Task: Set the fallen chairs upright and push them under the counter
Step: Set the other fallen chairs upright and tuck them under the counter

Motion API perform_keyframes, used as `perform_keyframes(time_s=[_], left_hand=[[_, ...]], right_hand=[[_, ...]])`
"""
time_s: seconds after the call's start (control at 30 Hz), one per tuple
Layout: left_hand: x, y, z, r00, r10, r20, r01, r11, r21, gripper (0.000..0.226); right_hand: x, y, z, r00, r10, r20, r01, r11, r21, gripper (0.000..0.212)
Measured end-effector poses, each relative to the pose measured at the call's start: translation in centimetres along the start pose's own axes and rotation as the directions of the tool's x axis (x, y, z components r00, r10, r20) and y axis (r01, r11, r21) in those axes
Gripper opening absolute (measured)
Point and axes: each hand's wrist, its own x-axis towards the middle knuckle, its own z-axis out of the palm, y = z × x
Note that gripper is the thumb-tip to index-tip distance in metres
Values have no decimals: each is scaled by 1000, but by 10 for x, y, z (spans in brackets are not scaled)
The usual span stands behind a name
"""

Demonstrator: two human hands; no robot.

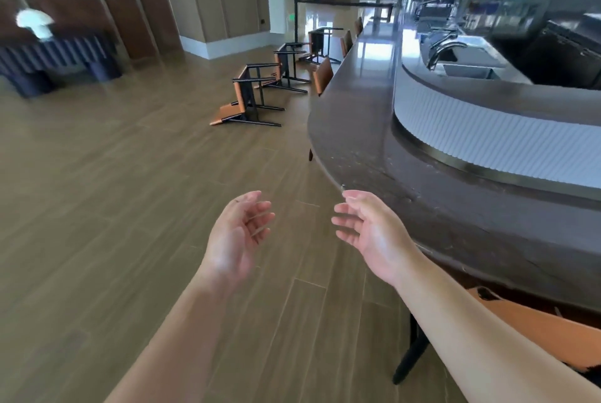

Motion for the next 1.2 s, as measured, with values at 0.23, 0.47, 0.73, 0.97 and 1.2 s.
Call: perform_keyframes(time_s=[0.23, 0.47, 0.73, 0.97, 1.2], left_hand=[[38, 44, -66, 994, 55, -89, -60, 997, -48, 15], [110, 76, -101, 984, 99, -150, -105, 994, -37, 15], [242, 119, -120, 969, 128, -211, -130, 992, 3, 16], [350, 163, -138, 949, 154, -276, -153, 988, 25, 21], [401, 203, -171, 896, 183, -405, -214, 976, -31, 20]], right_hand=[[50, 9, 87, 995, 2, 103, 4, 999, -53, 13], [126, 29, 151, 984, 54, 167, -41, 996, -77, 14], [271, 32, 228, 971, 102, 218, -92, 994, -53, 14], [388, 20, 294, 944, 116, 309, -83, 990, -117, 15], [449, 19, 366, 907, 154, 393, -100, 983, -154, 16]])
